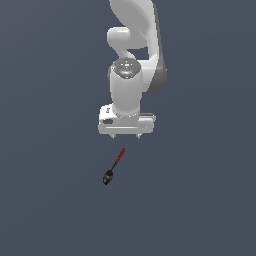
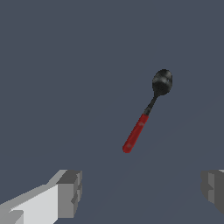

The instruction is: Pick up the object and move it to a goal position.

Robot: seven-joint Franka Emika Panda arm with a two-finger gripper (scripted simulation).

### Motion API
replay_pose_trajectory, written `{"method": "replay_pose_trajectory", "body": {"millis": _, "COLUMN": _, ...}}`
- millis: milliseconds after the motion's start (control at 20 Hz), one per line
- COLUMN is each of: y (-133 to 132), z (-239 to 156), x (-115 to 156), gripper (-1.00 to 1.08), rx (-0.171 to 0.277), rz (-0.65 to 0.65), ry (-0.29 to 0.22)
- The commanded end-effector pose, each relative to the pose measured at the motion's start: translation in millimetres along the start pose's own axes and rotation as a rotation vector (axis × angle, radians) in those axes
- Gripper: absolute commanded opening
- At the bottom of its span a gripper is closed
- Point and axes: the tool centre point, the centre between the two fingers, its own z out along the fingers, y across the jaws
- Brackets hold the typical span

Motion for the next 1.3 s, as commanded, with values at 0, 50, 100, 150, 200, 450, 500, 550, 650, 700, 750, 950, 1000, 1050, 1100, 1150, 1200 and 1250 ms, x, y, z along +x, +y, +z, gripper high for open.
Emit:
{"method": "replay_pose_trajectory", "body": {"millis": 0, "y": 0.0, "z": 0.0, "x": 0.0, "gripper": 1.0, "rx": 0.0, "rz": 0.0, "ry": 0.0}}
{"method": "replay_pose_trajectory", "body": {"millis": 50, "y": -0.2, "z": -0.1, "x": 0.0, "gripper": 1.0, "rx": -0.001, "rz": -0.001, "ry": 0.0}}
{"method": "replay_pose_trajectory", "body": {"millis": 100, "y": -0.4, "z": -0.5, "x": -0.2, "gripper": 1.0, "rx": -0.002, "rz": -0.003, "ry": -0.001}}
{"method": "replay_pose_trajectory", "body": {"millis": 150, "y": -1.1, "z": -1.2, "x": -0.5, "gripper": 1.0, "rx": -0.005, "rz": -0.006, "ry": -0.003}}
{"method": "replay_pose_trajectory", "body": {"millis": 200, "y": -1.9, "z": -2.2, "x": -0.9, "gripper": 1.0, "rx": -0.008, "rz": -0.01, "ry": -0.005}}
{"method": "replay_pose_trajectory", "body": {"millis": 450, "y": -6.4, "z": -8.5, "x": -4.1, "gripper": 1.0, "rx": -0.025, "rz": -0.039, "ry": -0.014}}
{"method": "replay_pose_trajectory", "body": {"millis": 500, "y": -6.6, "z": -8.9, "x": -4.4, "gripper": 1.0, "rx": -0.025, "rz": -0.041, "ry": -0.014}}
{"method": "replay_pose_trajectory", "body": {"millis": 550, "y": -6.7, "z": -8.8, "x": -4.3, "gripper": 1.0, "rx": -0.025, "rz": -0.041, "ry": -0.014}}
{"method": "replay_pose_trajectory", "body": {"millis": 650, "y": -5.9, "z": -7.7, "x": -3.6, "gripper": 1.0, "rx": -0.023, "rz": -0.035, "ry": -0.013}}
{"method": "replay_pose_trajectory", "body": {"millis": 700, "y": -5.2, "z": -6.5, "x": -2.9, "gripper": 1.0, "rx": -0.022, "rz": -0.03, "ry": -0.013}}
{"method": "replay_pose_trajectory", "body": {"millis": 750, "y": -4.4, "z": -5.0, "x": -1.9, "gripper": 1.0, "rx": -0.021, "rz": -0.024, "ry": -0.013}}
{"method": "replay_pose_trajectory", "body": {"millis": 950, "y": 0.8, "z": 5.0, "x": 4.4, "gripper": 1.0, "rx": -0.016, "rz": 0.017, "ry": -0.013}}
{"method": "replay_pose_trajectory", "body": {"millis": 1000, "y": 2.7, "z": 8.5, "x": 6.5, "gripper": 1.0, "rx": -0.014, "rz": 0.031, "ry": -0.013}}
{"method": "replay_pose_trajectory", "body": {"millis": 1050, "y": 4.8, "z": 12.4, "x": 8.8, "gripper": 1.0, "rx": -0.012, "rz": 0.047, "ry": -0.013}}
{"method": "replay_pose_trajectory", "body": {"millis": 1100, "y": 7.1, "z": 16.7, "x": 11.2, "gripper": 1.0, "rx": -0.01, "rz": 0.065, "ry": -0.013}}
{"method": "replay_pose_trajectory", "body": {"millis": 1150, "y": 9.6, "z": 21.5, "x": 13.8, "gripper": 1.0, "rx": -0.008, "rz": 0.084, "ry": -0.013}}
{"method": "replay_pose_trajectory", "body": {"millis": 1200, "y": 12.5, "z": 26.8, "x": 16.6, "gripper": 1.0, "rx": -0.005, "rz": 0.104, "ry": -0.013}}
{"method": "replay_pose_trajectory", "body": {"millis": 1250, "y": 15.5, "z": 32.6, "x": 19.5, "gripper": 1.0, "rx": -0.003, "rz": 0.127, "ry": -0.013}}
